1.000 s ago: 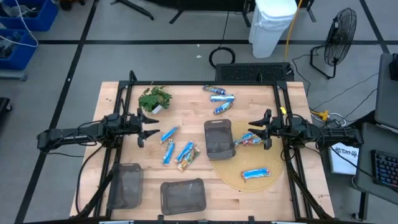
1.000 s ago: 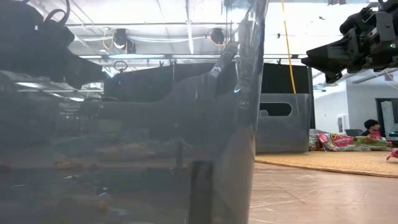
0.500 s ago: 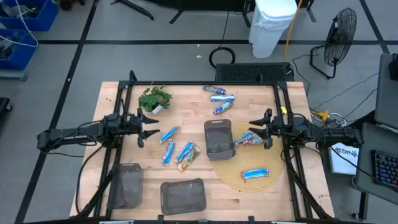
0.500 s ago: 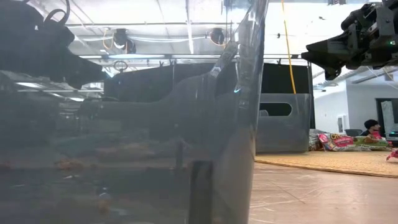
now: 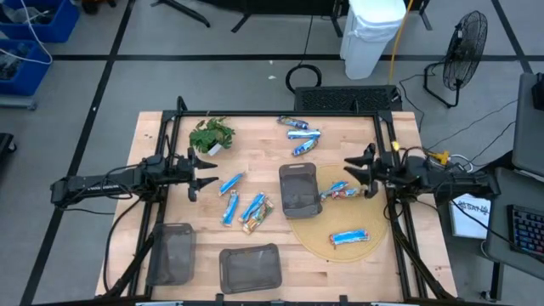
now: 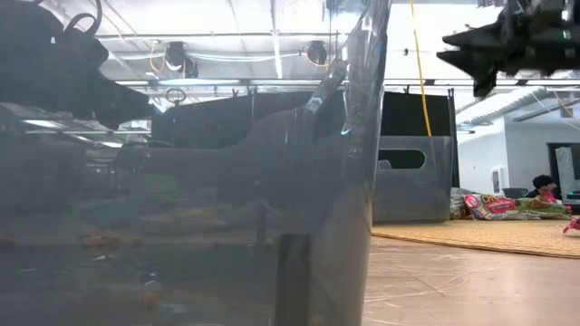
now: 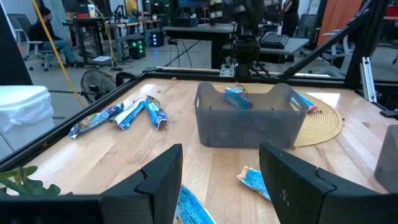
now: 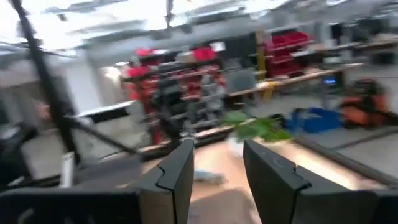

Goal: Pick and place Granola Bars by type
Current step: Put the top blue granola bar into the top right black bin

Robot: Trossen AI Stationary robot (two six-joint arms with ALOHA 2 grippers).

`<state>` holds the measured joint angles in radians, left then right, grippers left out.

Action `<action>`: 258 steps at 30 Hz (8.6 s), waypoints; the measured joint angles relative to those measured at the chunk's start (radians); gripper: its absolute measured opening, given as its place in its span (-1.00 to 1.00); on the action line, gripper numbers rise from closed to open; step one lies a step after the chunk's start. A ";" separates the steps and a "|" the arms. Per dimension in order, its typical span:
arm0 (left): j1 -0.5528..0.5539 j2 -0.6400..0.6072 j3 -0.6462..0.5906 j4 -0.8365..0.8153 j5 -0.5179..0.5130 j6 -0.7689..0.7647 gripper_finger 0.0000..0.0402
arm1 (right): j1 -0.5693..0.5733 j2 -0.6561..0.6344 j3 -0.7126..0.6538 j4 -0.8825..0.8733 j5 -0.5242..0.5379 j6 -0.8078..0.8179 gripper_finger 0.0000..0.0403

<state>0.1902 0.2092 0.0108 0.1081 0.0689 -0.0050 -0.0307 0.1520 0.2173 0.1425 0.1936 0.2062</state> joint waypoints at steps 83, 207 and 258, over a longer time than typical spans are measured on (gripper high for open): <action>0.000 0.000 0.000 0.000 0.000 0.000 0.08 | -0.249 0.854 0.463 -0.390 0.090 -0.169 0.04; 0.000 0.000 0.000 0.000 0.000 0.000 0.08 | -0.460 1.344 1.163 -0.636 -0.250 -0.400 -1.00; 0.000 0.000 0.000 0.000 0.000 0.000 0.08 | 0.138 0.710 0.403 -0.044 -0.903 -0.168 -1.00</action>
<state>0.1902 0.2092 0.0109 0.1081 0.0692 -0.0048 0.1070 0.8621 0.6201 0.0982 -0.7089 0.0383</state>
